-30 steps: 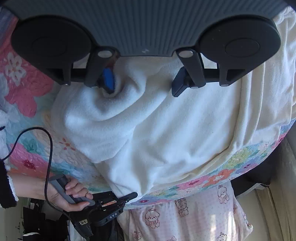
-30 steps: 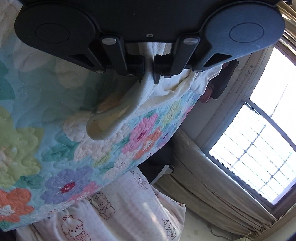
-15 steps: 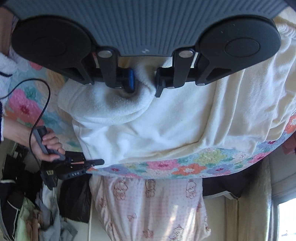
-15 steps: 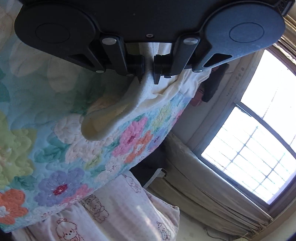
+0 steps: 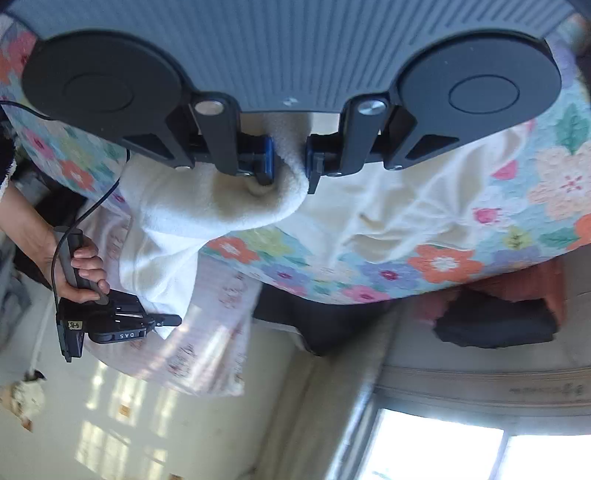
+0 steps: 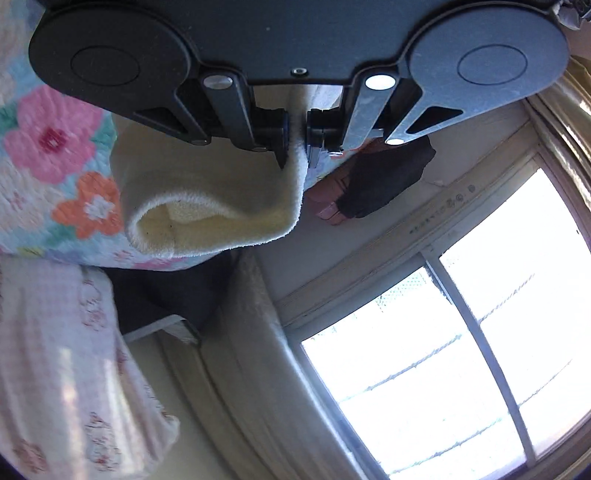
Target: Fold clothes
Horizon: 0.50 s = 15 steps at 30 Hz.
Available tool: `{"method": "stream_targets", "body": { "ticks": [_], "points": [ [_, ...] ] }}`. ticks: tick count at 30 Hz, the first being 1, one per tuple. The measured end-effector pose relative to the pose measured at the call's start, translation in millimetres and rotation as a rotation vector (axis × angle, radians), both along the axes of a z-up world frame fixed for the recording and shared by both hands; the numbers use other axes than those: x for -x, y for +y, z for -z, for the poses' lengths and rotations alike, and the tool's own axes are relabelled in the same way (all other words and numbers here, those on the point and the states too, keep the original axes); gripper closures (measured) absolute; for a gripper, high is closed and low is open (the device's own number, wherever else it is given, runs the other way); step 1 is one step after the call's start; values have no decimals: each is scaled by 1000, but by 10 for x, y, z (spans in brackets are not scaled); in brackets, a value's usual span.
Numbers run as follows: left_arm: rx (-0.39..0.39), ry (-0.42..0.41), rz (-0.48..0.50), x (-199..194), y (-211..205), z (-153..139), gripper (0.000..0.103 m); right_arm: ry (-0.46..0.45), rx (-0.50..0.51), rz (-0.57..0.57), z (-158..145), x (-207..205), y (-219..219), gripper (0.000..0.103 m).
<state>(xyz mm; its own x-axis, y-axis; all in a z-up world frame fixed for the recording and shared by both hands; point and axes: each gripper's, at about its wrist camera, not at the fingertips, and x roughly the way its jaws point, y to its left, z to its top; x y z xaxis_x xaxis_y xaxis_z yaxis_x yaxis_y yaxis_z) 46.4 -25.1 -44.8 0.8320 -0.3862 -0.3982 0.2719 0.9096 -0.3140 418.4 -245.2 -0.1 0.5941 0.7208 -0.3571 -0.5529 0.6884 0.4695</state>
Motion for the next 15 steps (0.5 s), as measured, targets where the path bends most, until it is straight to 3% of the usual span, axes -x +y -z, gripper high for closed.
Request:
{"method": "stream_targets", "body": {
  "ticks": [2,3,4,7,10,12,15],
  "points": [
    [64,88,-138,-78,347,167,87,-13,64,-40,-105,-195,563,85],
    [108,169,-203,-155,520,322,86,-9,87,-47,-89,-256,786,70],
    [151,251,-251,-240,681,498,83,-4,108,-53,-68,-313,1003,60],
    [270,482,-286,-513,1072,1121,82,20,111,-45,187,-215,1313,55],
    [330,451,-260,-506,1171,1211,80,82,90,-103,585,51,1365,53],
    [260,388,-246,-498,1102,1124,72,117,134,-138,845,290,1369,53],
    [97,289,-212,-464,960,968,61,156,197,-147,1128,612,1289,53]
  ]
}}
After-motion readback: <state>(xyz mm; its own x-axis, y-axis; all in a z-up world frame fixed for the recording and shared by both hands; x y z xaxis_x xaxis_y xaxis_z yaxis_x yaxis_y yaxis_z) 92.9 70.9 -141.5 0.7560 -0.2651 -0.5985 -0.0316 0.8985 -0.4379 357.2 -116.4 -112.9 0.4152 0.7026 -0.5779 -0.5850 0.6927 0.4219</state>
